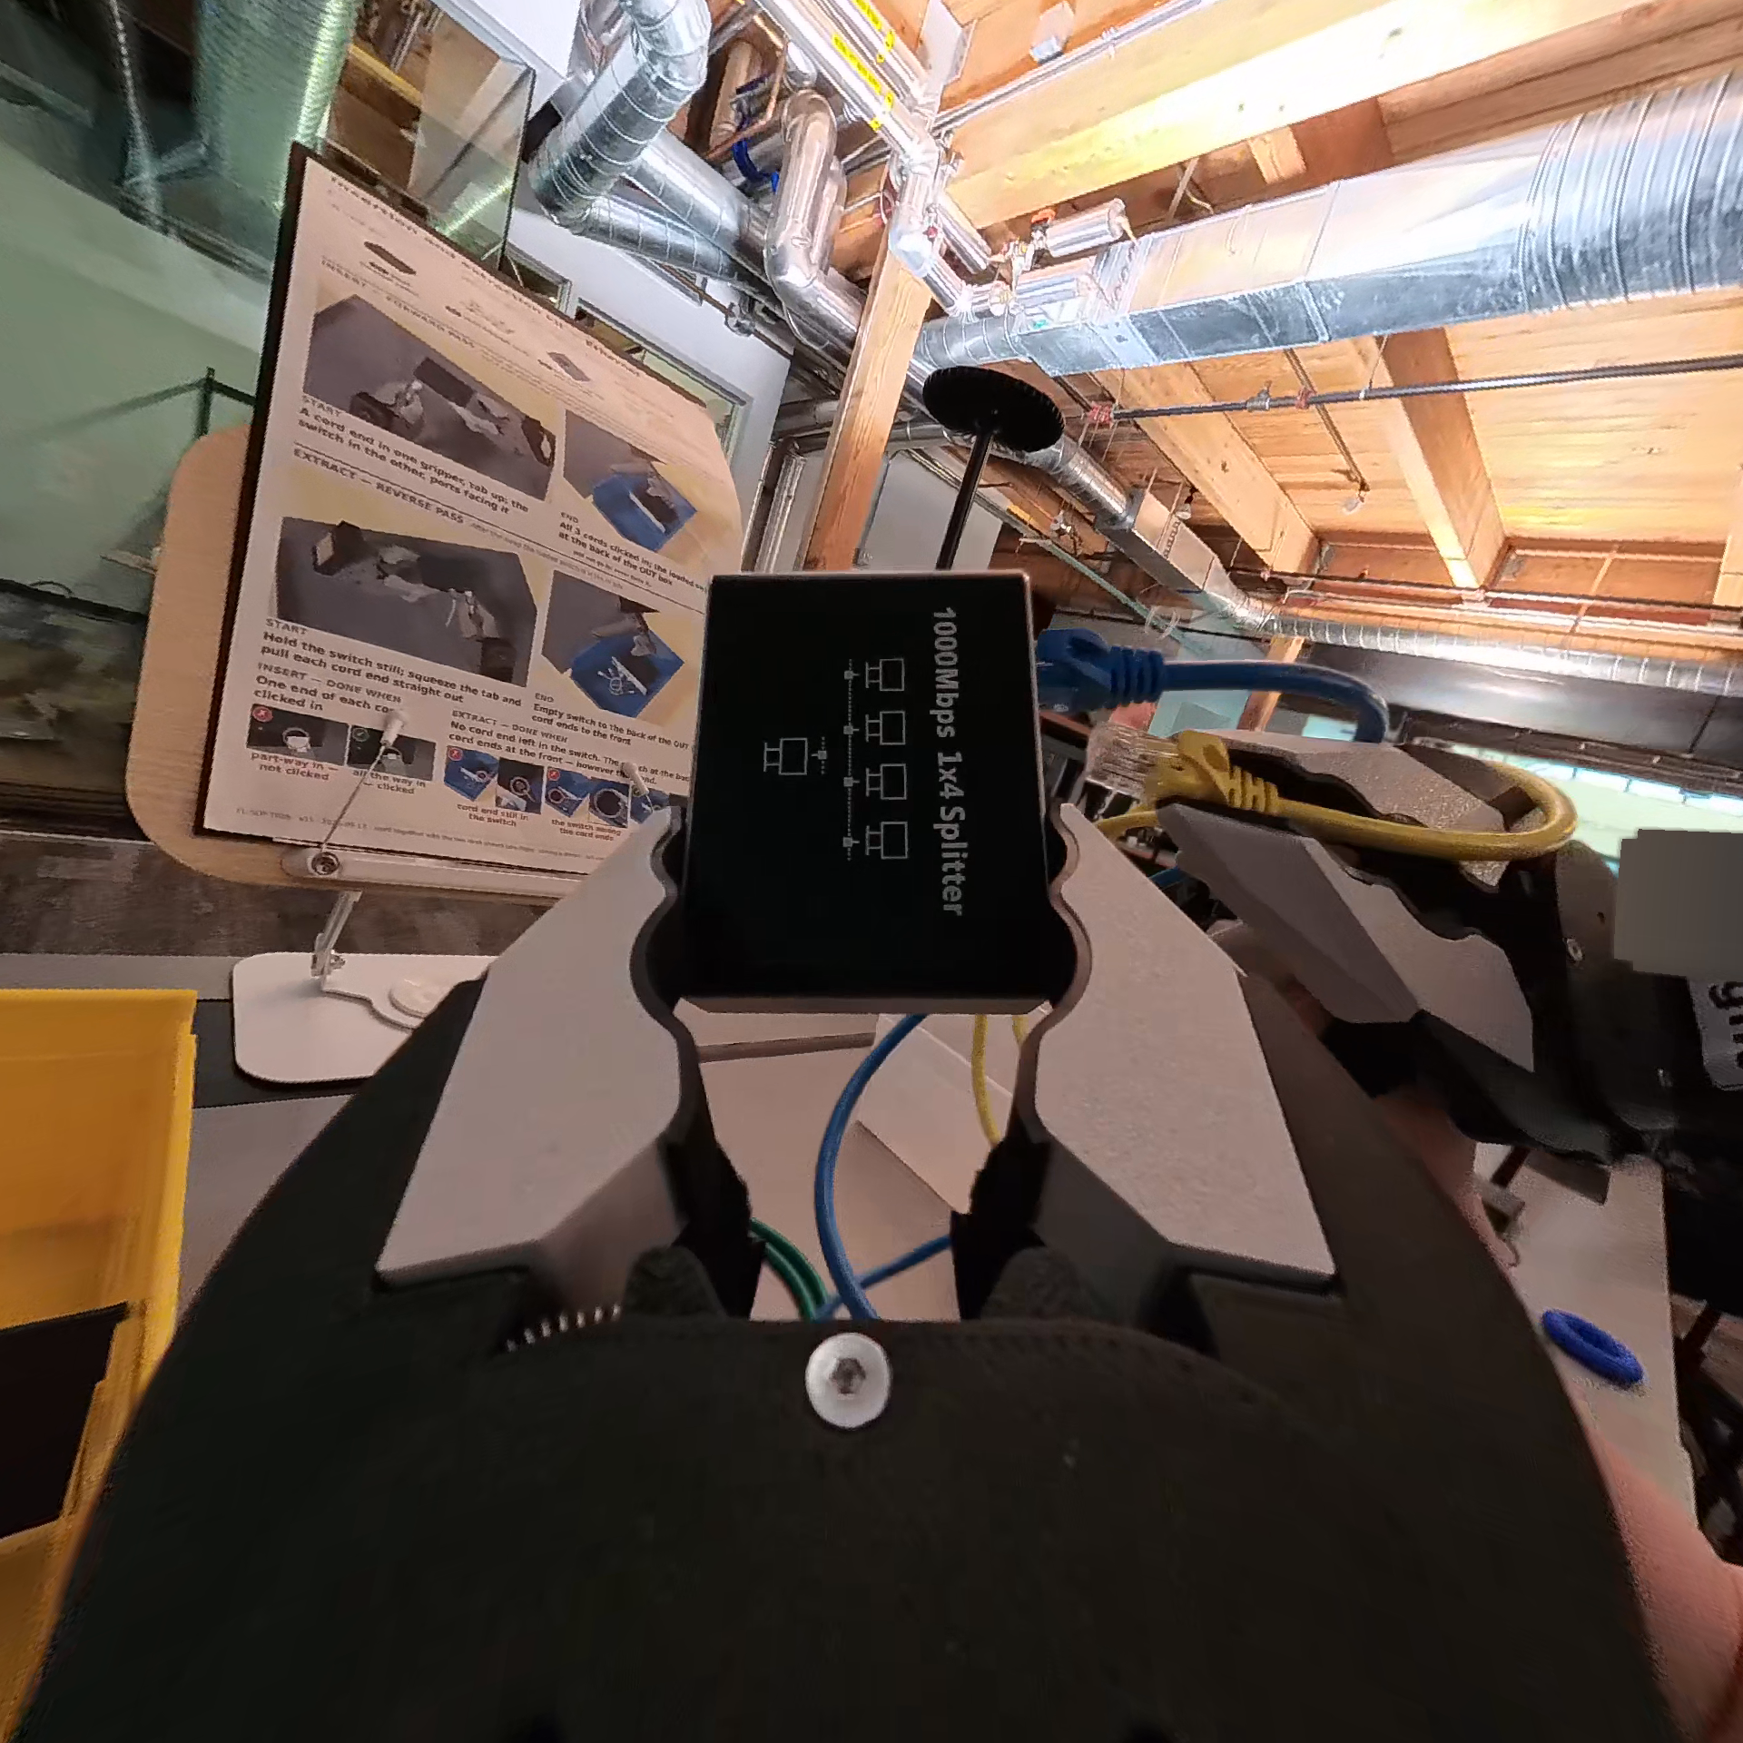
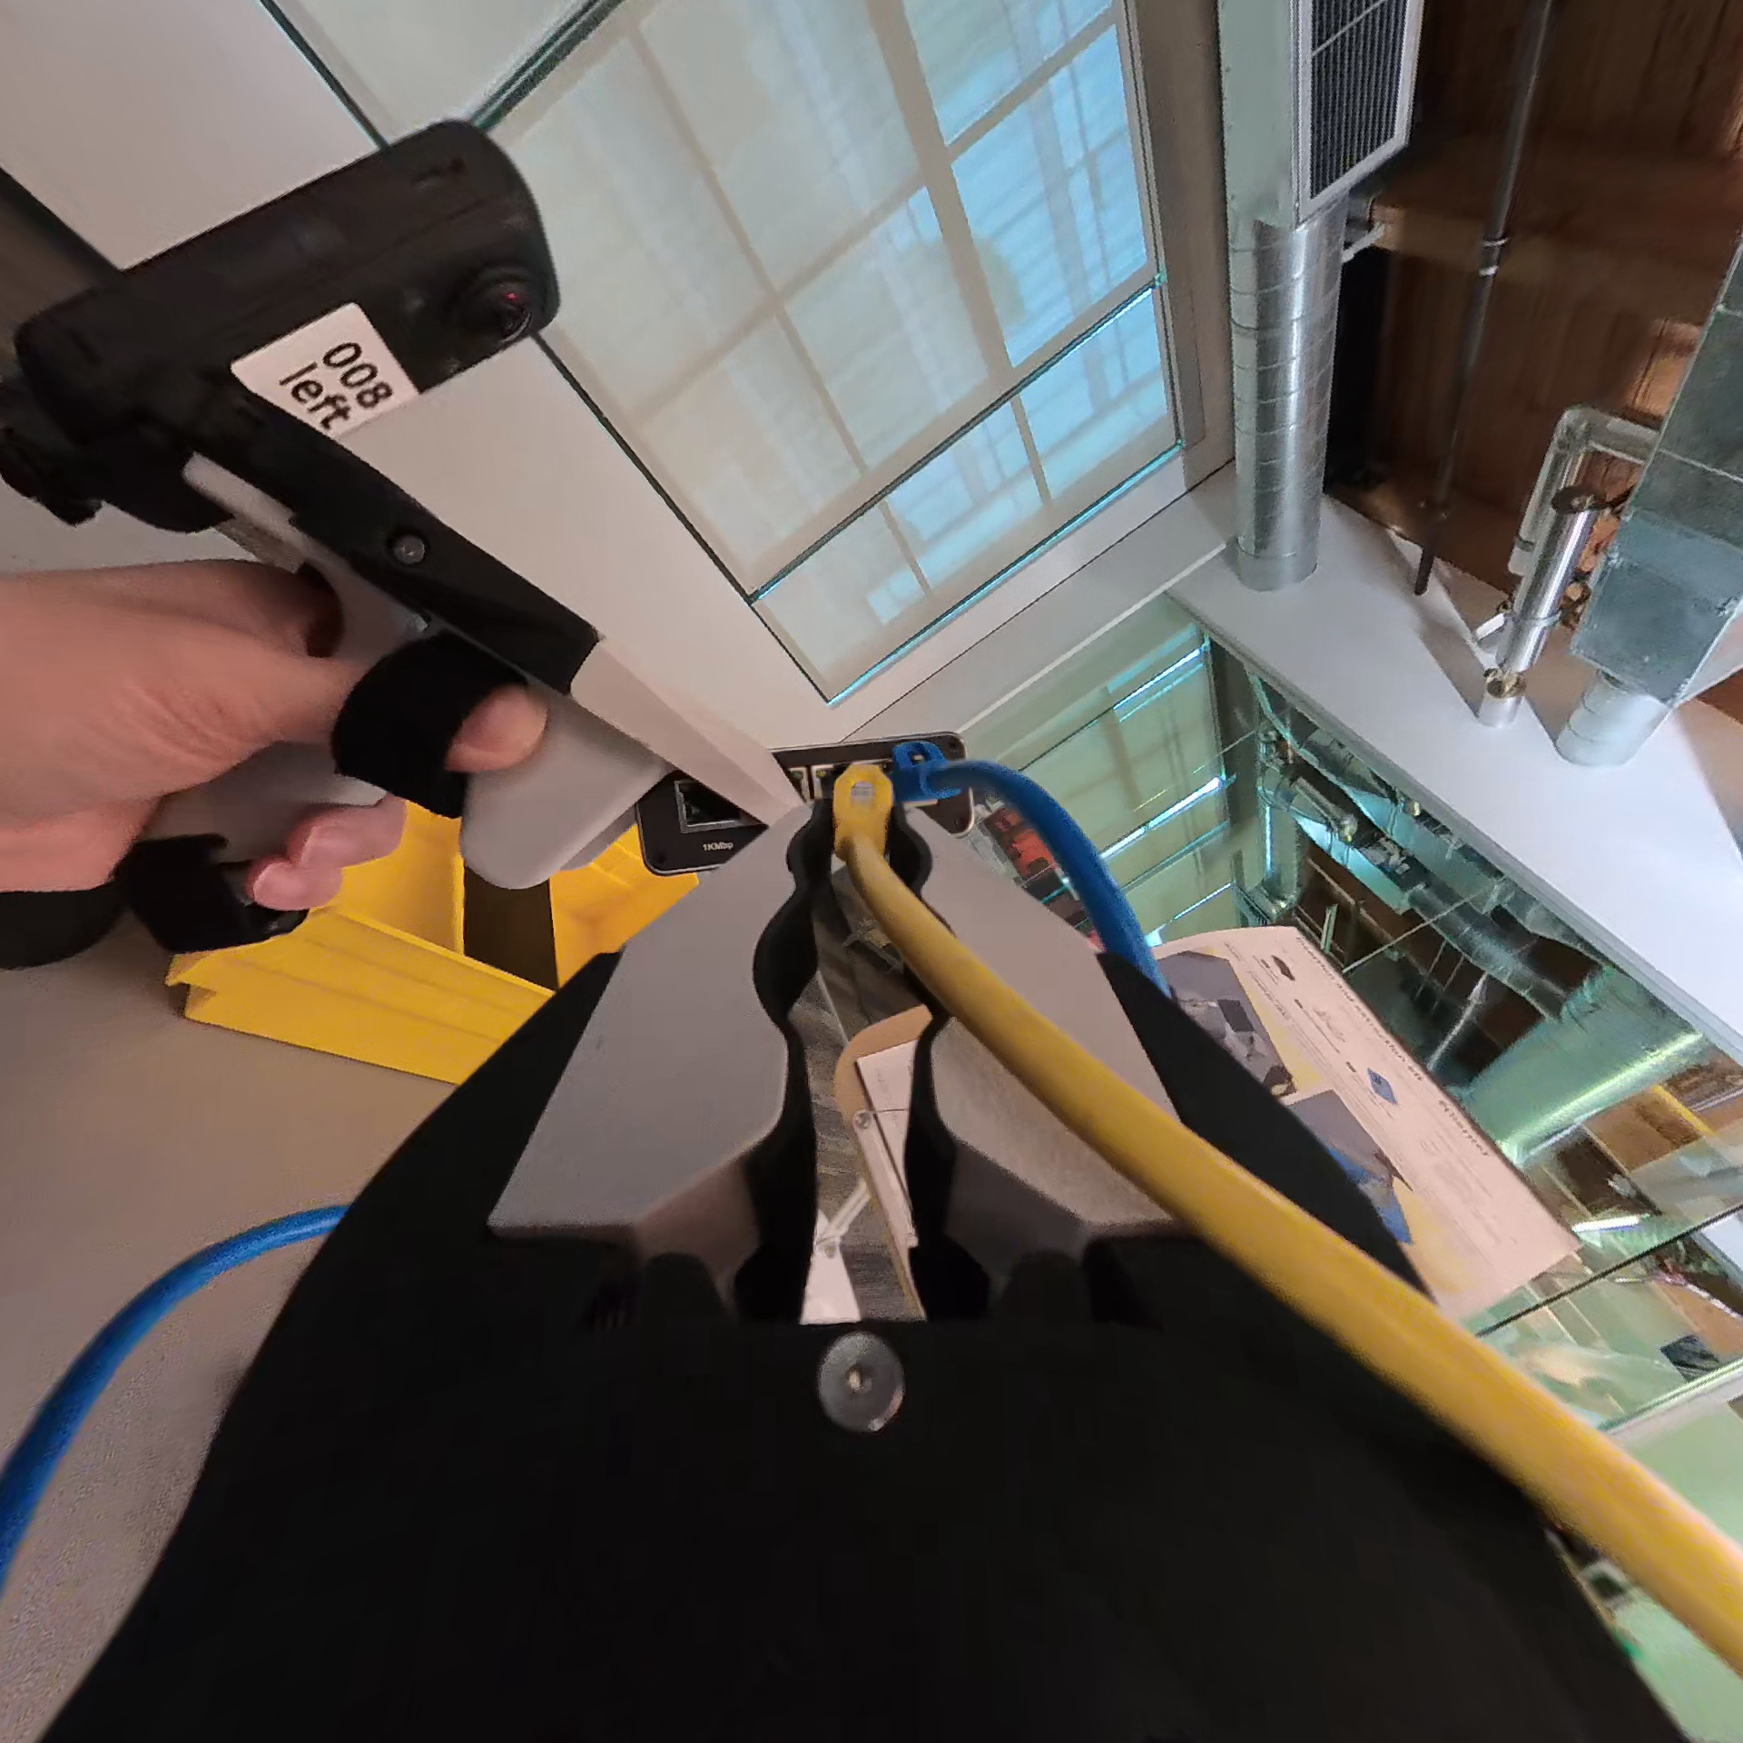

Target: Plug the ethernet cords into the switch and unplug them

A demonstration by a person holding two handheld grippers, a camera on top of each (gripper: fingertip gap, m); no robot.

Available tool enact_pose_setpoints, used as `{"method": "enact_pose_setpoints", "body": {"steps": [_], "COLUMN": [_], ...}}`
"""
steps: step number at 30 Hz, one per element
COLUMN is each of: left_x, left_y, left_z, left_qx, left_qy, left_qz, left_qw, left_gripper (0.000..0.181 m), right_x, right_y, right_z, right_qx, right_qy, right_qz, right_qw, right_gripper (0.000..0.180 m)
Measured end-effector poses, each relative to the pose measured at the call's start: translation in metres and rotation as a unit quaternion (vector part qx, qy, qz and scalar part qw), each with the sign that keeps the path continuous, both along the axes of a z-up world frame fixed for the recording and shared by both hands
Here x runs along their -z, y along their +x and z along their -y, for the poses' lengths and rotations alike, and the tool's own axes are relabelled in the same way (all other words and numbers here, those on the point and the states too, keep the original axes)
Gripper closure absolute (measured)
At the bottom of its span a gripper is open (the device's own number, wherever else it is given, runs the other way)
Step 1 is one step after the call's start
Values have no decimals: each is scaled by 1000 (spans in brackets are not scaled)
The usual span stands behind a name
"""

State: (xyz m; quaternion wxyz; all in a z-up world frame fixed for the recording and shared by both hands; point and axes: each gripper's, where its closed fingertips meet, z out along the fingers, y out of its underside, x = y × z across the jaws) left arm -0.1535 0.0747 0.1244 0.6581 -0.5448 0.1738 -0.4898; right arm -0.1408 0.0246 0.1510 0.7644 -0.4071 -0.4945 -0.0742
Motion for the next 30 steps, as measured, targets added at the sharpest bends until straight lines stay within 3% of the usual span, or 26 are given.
{"method": "enact_pose_setpoints", "body": {"steps": [14,22,30], "left_x": [-4,-30,-28], "left_y": [6,0,9], "left_z": [14,40,69], "left_qx": [-8,-66,-16], "left_qy": [67,194,287], "left_qz": [-61,-82,-124], "left_qw": [996,975,950], "left_gripper": [108,106,101], "right_x": [4,-14,-21], "right_y": [-2,-5,0], "right_z": [3,29,58], "right_qx": [-7,-28,-46], "right_qy": [21,113,165], "right_qz": [29,21,66], "right_qw": [999,993,983], "right_gripper": [169,168,169]}}
